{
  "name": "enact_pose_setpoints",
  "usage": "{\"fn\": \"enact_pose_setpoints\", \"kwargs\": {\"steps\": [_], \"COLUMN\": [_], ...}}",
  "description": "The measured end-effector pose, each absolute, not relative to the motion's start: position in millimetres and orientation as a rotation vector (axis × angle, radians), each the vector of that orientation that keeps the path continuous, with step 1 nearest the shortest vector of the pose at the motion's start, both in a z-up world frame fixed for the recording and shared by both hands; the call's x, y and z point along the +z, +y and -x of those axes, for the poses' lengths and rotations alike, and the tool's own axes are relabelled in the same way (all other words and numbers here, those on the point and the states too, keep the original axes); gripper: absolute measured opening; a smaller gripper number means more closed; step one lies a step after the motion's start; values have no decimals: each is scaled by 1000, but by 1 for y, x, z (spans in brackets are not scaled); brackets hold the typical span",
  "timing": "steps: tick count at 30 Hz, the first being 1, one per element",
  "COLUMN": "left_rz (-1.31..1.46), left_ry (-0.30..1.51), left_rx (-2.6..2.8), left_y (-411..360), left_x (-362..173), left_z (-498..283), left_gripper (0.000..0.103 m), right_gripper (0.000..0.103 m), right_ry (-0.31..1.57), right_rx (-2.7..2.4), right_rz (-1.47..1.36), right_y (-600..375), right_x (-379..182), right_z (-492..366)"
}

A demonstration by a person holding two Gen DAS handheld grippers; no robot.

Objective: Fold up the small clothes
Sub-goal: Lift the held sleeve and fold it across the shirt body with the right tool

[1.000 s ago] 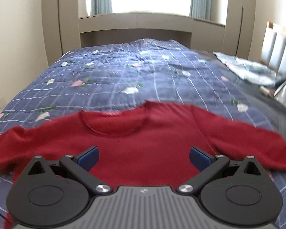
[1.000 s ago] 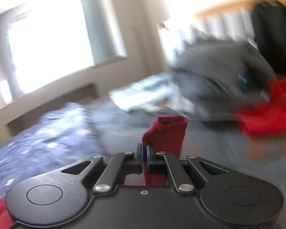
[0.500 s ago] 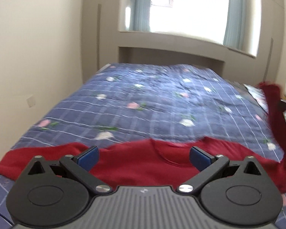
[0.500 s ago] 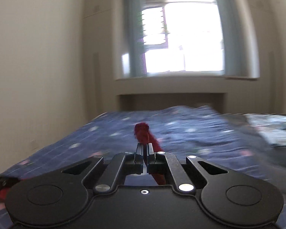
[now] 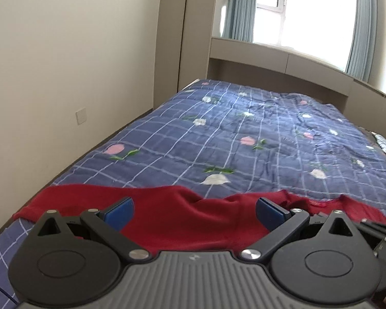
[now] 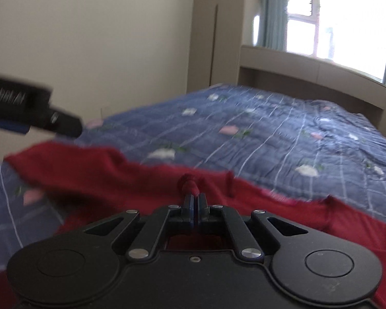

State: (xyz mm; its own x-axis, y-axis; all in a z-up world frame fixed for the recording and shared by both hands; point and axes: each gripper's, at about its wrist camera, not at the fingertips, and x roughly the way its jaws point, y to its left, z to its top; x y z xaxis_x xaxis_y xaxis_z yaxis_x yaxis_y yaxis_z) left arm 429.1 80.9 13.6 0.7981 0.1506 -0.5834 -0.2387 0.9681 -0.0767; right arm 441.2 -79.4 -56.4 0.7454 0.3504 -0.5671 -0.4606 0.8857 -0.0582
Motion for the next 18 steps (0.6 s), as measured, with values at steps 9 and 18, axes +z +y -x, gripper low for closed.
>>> {"fn": "enact_pose_setpoints", "kwargs": {"steps": [9, 18], "left_rz": [189, 140], "left_ry": [654, 652], "left_rx": [176, 47], "left_y": [75, 30], "left_x": [-15, -47], "left_z": [-445, -473], "left_gripper": [103, 103], "right_gripper": [71, 102], "right_ry": [638, 561], "right_rx": [519, 249], "right_rz": [222, 398], "right_y": [-103, -193], "right_x": [-57, -48], "right_z": [-427, -377]}}
